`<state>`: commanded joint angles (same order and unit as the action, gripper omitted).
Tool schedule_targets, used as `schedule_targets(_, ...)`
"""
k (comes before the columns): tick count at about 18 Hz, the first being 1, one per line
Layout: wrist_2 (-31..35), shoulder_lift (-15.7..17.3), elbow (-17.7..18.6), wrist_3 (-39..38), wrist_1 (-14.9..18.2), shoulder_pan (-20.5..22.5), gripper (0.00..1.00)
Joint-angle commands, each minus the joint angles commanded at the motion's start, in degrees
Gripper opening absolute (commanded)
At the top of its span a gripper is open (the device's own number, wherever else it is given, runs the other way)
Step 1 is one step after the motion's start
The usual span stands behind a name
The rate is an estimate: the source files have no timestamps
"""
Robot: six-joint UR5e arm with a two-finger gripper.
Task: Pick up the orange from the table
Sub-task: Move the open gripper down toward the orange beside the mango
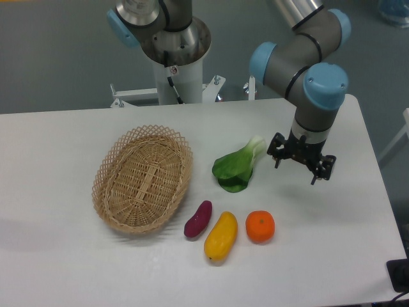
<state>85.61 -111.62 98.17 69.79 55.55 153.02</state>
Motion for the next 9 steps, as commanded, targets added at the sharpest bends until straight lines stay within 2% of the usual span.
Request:
schedule_targets(2,0.09,-0.88,-0.09,-2.98,-0.44,-1.14,1.00)
schedule_targets(4,0.09,-2.89,-0.09,-5.71,-4.72,-2.72,1.00)
schedule_targets(9,0.35,-5.27,-0.53,-9.40,-5.36,-4.66,1.00)
